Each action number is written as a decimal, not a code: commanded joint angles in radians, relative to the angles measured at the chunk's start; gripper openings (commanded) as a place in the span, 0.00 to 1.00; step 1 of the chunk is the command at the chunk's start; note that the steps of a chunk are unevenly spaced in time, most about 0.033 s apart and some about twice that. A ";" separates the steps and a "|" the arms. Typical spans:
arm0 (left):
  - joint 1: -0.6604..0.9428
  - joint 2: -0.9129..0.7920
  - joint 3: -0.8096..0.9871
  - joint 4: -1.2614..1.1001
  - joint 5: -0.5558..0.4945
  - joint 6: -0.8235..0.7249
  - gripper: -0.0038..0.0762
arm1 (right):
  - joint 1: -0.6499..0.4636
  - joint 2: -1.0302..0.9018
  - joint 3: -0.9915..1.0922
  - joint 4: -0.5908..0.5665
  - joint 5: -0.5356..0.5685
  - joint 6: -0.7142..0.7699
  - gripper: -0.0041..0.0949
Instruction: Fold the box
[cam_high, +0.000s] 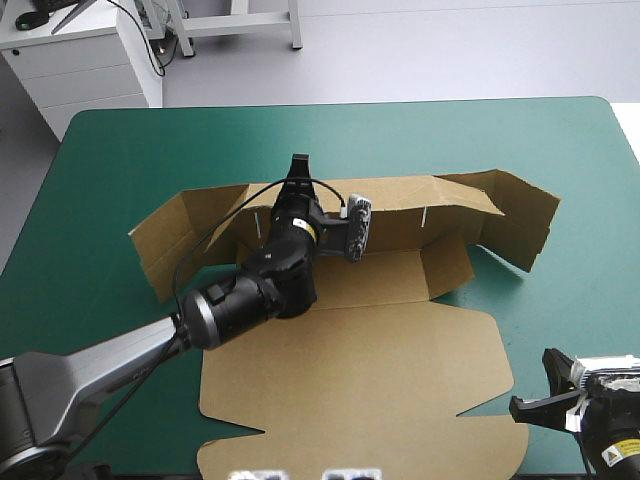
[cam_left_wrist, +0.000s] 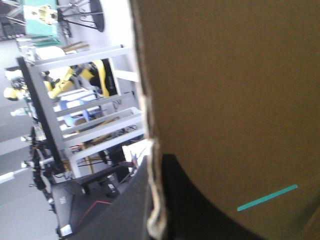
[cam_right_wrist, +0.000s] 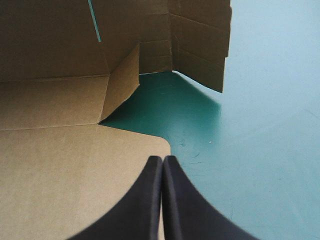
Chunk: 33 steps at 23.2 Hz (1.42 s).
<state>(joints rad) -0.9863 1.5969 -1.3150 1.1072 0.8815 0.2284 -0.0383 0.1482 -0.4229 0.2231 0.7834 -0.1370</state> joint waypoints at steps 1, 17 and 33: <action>-0.049 -0.097 0.083 0.263 -0.029 -0.176 0.04 | -0.003 0.029 -0.031 0.007 -0.067 0.001 0.03; -0.104 -0.126 0.375 0.724 0.111 -0.665 0.04 | -0.003 0.154 -0.088 0.026 -0.069 -0.001 0.03; -0.104 -0.126 0.375 0.724 0.102 -0.665 0.04 | -0.003 1.254 -1.067 0.049 0.046 -0.109 0.03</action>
<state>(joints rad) -1.0826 1.5171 -0.9146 1.6830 0.9292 -0.4265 -0.0383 1.3081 -1.3774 0.2587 0.8727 -0.2336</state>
